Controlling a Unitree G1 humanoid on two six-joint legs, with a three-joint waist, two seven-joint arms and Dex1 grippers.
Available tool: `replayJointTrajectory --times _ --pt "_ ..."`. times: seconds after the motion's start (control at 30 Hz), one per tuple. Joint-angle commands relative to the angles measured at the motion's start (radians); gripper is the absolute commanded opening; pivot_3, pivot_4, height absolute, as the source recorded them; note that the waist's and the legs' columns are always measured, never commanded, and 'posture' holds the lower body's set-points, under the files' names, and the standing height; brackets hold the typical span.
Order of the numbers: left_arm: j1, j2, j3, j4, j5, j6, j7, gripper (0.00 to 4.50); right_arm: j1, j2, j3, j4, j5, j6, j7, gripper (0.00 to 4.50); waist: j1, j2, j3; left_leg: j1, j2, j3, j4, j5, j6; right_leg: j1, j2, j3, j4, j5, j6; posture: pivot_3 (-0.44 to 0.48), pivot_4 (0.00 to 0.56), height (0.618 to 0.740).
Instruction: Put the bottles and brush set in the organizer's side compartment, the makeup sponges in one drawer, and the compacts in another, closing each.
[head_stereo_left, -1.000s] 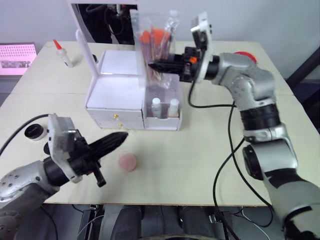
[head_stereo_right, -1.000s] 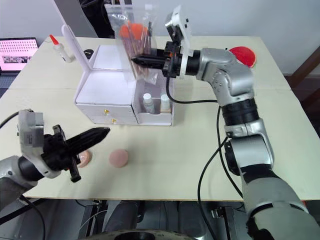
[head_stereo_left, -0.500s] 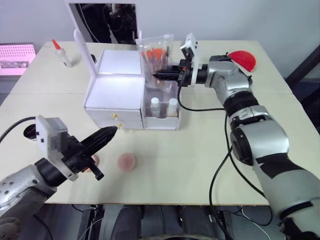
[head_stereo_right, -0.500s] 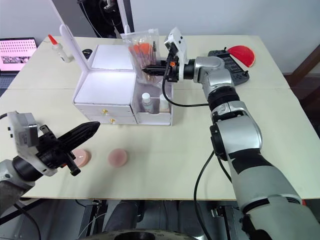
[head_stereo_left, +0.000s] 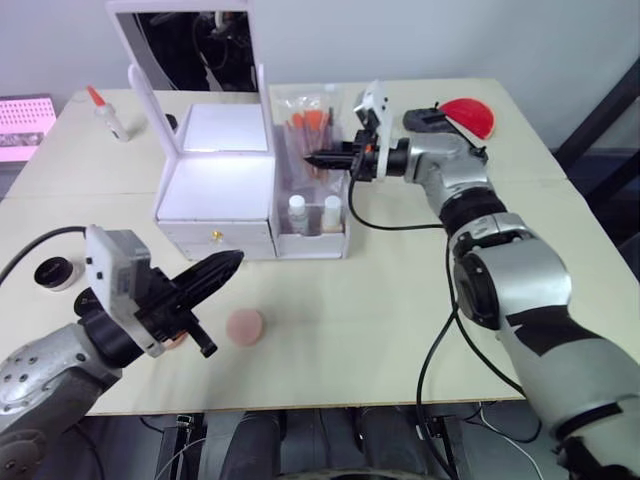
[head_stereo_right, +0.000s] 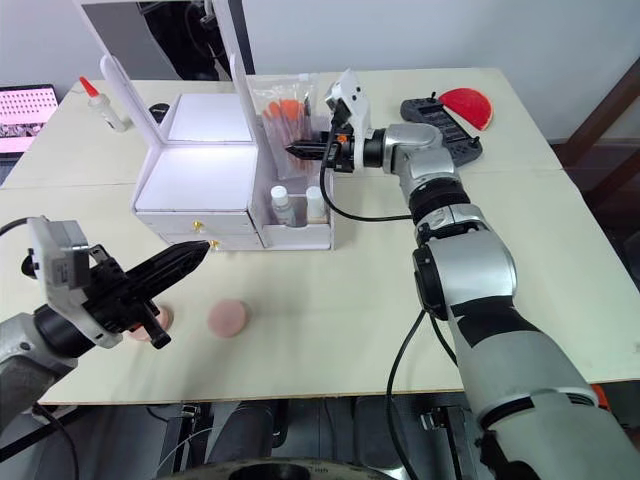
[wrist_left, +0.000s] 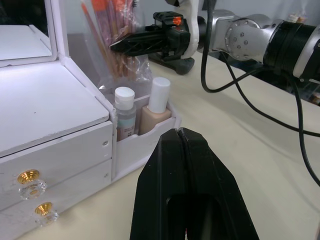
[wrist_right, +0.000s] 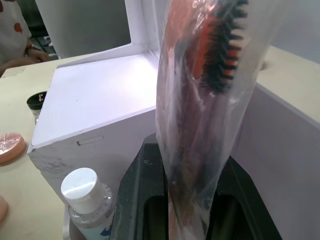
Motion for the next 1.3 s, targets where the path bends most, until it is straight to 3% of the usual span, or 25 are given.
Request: replayJointTrajectory --times 0.03,0.37,0.43,0.67,1.03,1.23,1.3 --pt "-0.009 0.011 -0.002 -0.017 -0.001 -0.022 -0.006 0.00 -0.013 0.009 -0.021 -0.010 -0.015 -0.031 -0.007 0.21 -0.002 0.000 0.000 0.000 0.000 0.000 0.000 0.000 0.000 0.000 0.000 0.000 0.000 0.000 0.000 0.000 0.150 0.740" --pt "-0.025 0.003 -0.034 -0.009 0.015 -0.027 -0.012 0.00 -0.015 0.033 -0.021 0.007 -0.063 -0.069 -0.034 0.21 -0.003 0.000 0.000 0.000 0.000 0.000 0.000 0.000 0.000 0.000 0.000 0.000 0.000 0.000 0.000 0.000 0.150 0.740" --pt "-0.027 0.001 -0.040 -0.008 0.023 -0.028 -0.011 0.00 -0.021 0.033 -0.028 0.010 -0.062 -0.061 -0.031 1.29 -0.003 0.000 0.000 0.000 0.000 0.000 0.000 0.000 0.000 0.000 0.001 0.001 0.000 0.000 0.000 0.000 0.150 0.740" --pt "-0.033 -0.008 -0.061 -0.013 0.028 -0.031 -0.011 0.00 -0.041 0.021 -0.065 -0.004 -0.045 -0.060 -0.010 4.42 -0.003 0.000 0.000 0.000 0.000 0.000 0.000 0.000 0.000 0.000 0.001 0.001 0.001 0.000 0.000 0.000 0.150 0.740" --pt "-0.048 -0.005 -0.077 0.010 0.037 -0.031 -0.036 0.00 -0.093 -0.083 -0.127 -0.087 -0.004 -0.003 0.088 4.42 -0.002 0.000 0.000 0.000 0.000 0.000 0.000 0.000 0.000 0.000 0.001 0.001 0.001 0.000 0.001 0.000 0.150 0.740" --pt "-0.068 -0.003 -0.082 0.030 0.039 -0.033 -0.054 0.00 -0.046 -0.098 -0.076 -0.253 -0.011 0.069 0.139 4.42 -0.005 0.000 0.000 0.002 0.001 0.000 0.000 0.000 0.000 0.000 0.002 0.002 0.002 0.000 0.001 0.000 0.150 0.740" --pt "-0.073 -0.003 -0.075 0.037 0.040 -0.035 -0.059 0.00 -0.020 -0.092 -0.052 -0.313 -0.026 0.081 0.121 3.66 -0.004 0.000 0.000 0.002 0.001 0.000 0.000 0.000 0.000 0.000 0.002 0.002 0.002 0.001 0.001 0.000 0.150 0.740"
